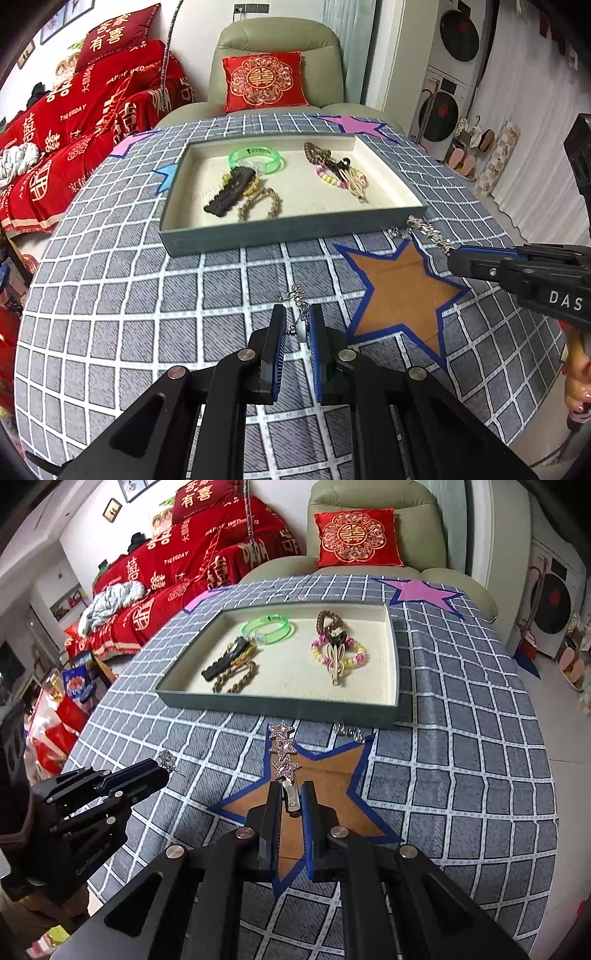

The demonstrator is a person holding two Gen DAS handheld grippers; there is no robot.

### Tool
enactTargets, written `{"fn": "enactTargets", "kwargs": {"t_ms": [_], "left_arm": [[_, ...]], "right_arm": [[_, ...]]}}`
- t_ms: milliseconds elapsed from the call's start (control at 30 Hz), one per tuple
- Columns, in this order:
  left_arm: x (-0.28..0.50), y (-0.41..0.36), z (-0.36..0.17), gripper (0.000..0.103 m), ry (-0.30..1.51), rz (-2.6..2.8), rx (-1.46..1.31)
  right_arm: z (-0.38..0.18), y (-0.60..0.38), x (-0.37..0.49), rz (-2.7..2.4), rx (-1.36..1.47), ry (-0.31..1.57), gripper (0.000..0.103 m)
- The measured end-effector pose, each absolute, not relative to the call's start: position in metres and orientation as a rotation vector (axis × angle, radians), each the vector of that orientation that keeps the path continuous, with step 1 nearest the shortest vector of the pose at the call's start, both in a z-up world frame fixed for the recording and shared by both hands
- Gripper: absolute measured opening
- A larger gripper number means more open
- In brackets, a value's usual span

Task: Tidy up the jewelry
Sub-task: 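Lift both silver pieces and carry them over the pale tray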

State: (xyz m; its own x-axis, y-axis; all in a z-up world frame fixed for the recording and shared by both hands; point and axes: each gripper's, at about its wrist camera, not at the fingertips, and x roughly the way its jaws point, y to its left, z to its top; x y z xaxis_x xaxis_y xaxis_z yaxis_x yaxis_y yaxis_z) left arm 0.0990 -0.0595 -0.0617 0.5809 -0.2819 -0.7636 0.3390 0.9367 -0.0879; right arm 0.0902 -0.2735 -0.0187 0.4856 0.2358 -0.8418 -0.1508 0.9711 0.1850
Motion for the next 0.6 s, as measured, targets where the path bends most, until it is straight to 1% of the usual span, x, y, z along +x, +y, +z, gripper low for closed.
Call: {"fn": "enactTargets", "kwargs": {"t_ms": [367,600], "left_arm": [[0.131,-0.034,-0.034,0.020,0.827,-0.339,0.033],[0.157,-0.030,-0.021,0.020,0.803,-0.336,0.031]], "right_arm": [[0.003,-0.279,0.111,0.224,0.133,0.998,0.011],[0.010,-0.279,0.134,0.212,0.140,0.990,0.011]]}}
